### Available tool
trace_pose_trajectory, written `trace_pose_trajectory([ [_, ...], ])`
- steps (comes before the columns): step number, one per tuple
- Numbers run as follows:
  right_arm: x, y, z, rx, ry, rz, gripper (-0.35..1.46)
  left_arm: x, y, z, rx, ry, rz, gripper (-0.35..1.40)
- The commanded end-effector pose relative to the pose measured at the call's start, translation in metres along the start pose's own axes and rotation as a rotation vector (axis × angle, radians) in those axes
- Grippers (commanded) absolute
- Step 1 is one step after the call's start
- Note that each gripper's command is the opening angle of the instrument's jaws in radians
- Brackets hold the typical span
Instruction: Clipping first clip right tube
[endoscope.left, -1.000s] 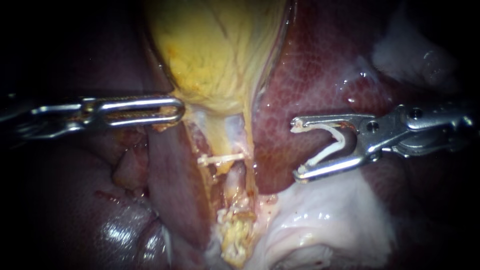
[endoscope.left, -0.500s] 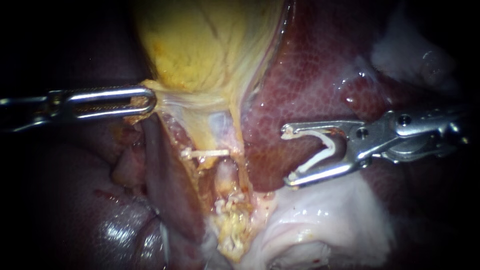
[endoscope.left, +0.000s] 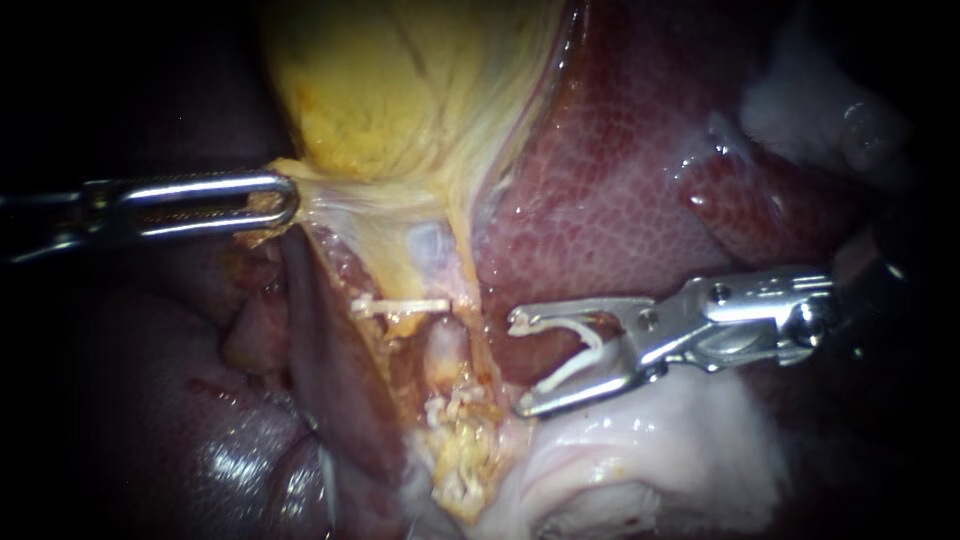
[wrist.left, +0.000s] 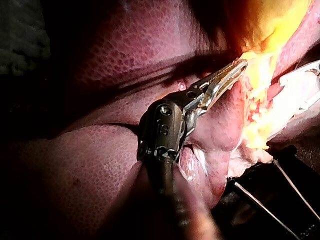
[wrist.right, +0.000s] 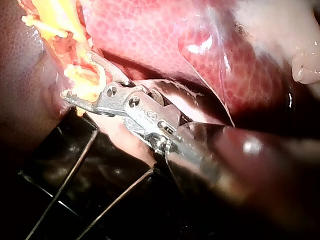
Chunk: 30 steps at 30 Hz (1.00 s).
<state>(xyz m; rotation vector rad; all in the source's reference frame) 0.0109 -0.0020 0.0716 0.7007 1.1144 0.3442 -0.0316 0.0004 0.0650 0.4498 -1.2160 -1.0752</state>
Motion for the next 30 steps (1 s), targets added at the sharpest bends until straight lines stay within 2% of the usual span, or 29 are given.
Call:
trace_pose_trajectory([
  [1,-0.0001,0.0004,0.0001,-0.001,-0.001,0.005,0.6,0.0,0.0,-0.0001,0.0,0.0,0.0,-0.35],
  [9,-0.0005,0.0026,0.0007,-0.008,-0.009,0.012,0.6,0.0,-0.0003,-0.0004,0.0,-0.003,0.0,-0.35],
  [17,-0.0018,0.0045,0.0026,-0.016,-0.026,0.03,0.6,0.0,-0.0004,-0.0005,0.0,-0.003,0.0,-0.35],
  [23,-0.0017,0.0047,0.0042,0.036,-0.028,0.055,0.58,0.0,-0.0003,-0.0004,0.0,-0.003,0.0,-0.35],
  [30,-0.0019,0.0044,0.0055,0.136,0.011,0.107,0.56,0.0,-0.0003,-0.0004,0.0,-0.003,0.0,-0.35],
])
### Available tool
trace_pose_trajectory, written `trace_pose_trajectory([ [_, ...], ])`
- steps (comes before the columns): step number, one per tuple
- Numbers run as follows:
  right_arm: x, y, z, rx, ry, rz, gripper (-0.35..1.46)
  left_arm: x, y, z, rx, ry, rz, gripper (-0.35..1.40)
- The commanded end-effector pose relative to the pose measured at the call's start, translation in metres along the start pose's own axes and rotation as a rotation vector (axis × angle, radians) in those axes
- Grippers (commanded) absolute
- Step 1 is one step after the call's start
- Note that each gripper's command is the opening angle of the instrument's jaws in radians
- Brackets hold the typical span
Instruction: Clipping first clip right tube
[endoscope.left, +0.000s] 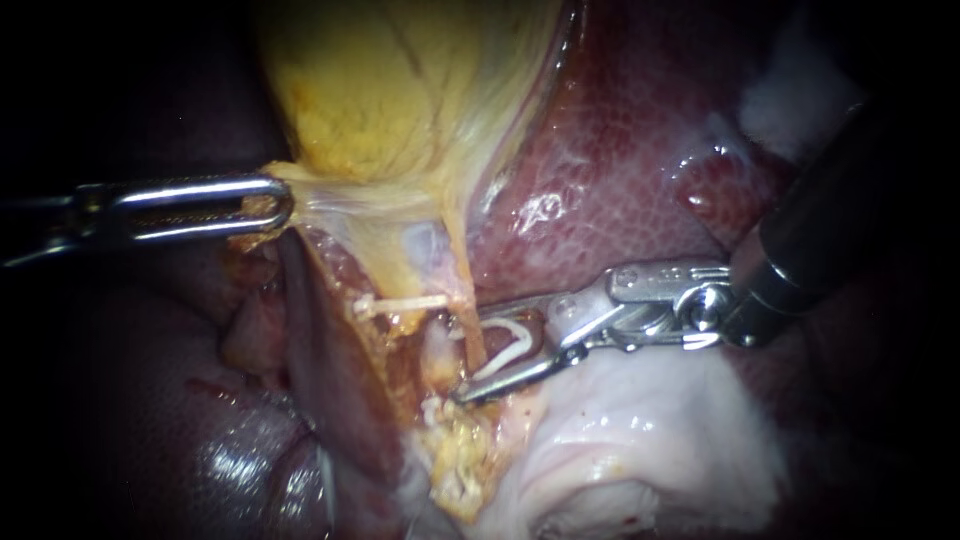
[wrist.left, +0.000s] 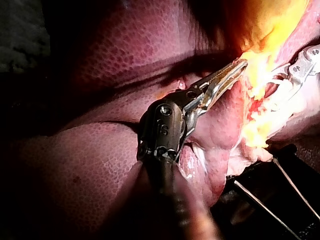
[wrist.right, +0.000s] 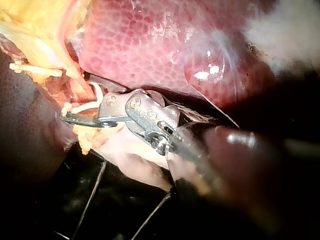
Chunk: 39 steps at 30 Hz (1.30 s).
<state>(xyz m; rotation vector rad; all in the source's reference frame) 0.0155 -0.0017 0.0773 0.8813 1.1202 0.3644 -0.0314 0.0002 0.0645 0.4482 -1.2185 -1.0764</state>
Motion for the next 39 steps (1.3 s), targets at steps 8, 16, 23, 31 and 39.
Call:
trace_pose_trajectory([
  [8,-0.0003,-0.0015,0.0004,0.132,0.024,0.069,0.51,0.0,0.0002,0.0,0.001,0.0,0.0,-0.35],
  [16,-0.0014,-0.0026,0.0011,0.19,-0.003,0.092,0.49,0.0,0.0003,0.0,0.001,0.0,0.0,-0.35],
  [23,-0.0034,-0.0025,0.0021,0.214,-0.025,0.11,0.47,0.0,0.0003,0.0,0.001,0.0,0.0,-0.35],
  [31,-0.0036,-0.0025,0.0015,0.218,-0.026,0.109,0.37,0.0001,0.0003,0.0,0.001,0.0,0.0,-0.35],
  [39,-0.0036,-0.0012,-0.0003,0.22,-0.023,0.152,-0.35,0.0001,0.0003,0.0,0.001,0.0,0.0,-0.35],
])
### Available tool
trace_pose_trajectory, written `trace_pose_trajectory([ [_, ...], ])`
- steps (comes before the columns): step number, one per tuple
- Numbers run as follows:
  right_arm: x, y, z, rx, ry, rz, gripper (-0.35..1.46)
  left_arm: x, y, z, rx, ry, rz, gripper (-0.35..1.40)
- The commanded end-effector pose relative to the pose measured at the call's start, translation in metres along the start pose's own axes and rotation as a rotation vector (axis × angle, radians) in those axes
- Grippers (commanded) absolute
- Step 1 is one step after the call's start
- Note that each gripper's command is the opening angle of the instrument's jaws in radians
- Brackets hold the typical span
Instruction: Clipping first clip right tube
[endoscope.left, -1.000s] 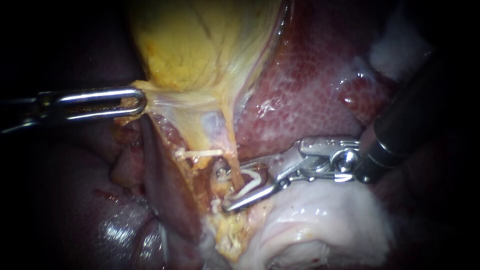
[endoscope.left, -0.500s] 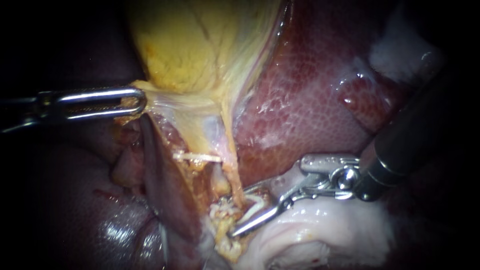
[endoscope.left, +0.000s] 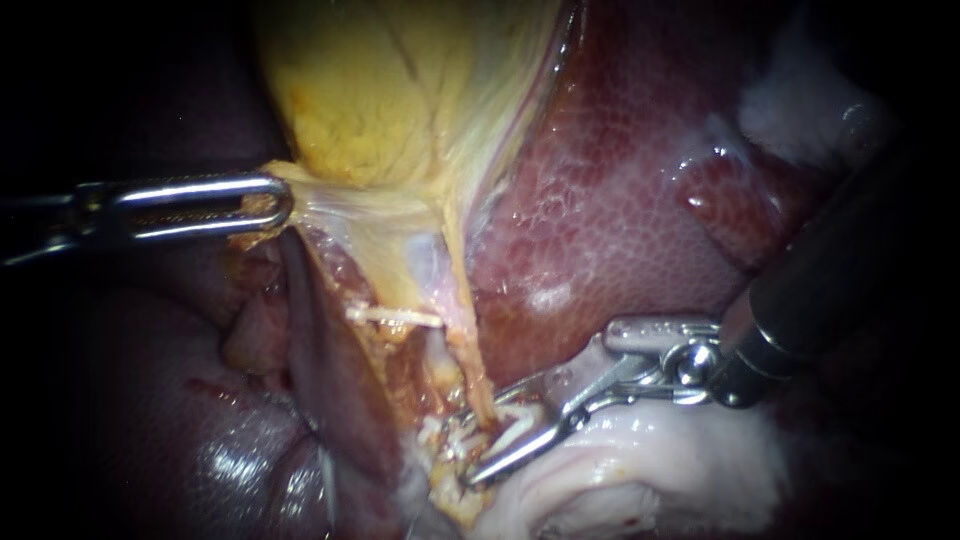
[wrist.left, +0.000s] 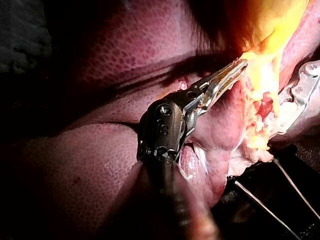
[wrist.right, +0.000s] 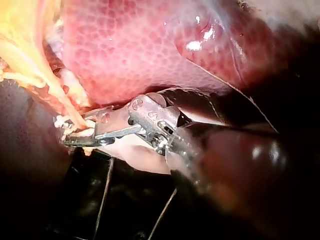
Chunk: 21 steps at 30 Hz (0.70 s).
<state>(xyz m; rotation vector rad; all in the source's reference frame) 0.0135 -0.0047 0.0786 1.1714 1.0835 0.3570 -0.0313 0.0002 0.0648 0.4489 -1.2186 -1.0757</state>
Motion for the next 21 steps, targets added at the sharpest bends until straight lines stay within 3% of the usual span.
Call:
trace_pose_trajectory([
  [1,0.0002,0.0001,-0.0005,-0.021,0.014,-0.002,-0.35,0.0,0.0,0.0,0.0,0.0,0.0,-0.35],
  [6,0.0006,0.0006,-0.0022,-0.036,0.028,0.005,-0.35,0.0,0.0,0.0,-0.003,-0.001,0.0,-0.35],
  [21,0.0006,0.0006,-0.0019,-0.039,0.029,0.004,-0.35,0.0001,0.0001,0.0,-0.003,-0.001,0.0,-0.35],
])
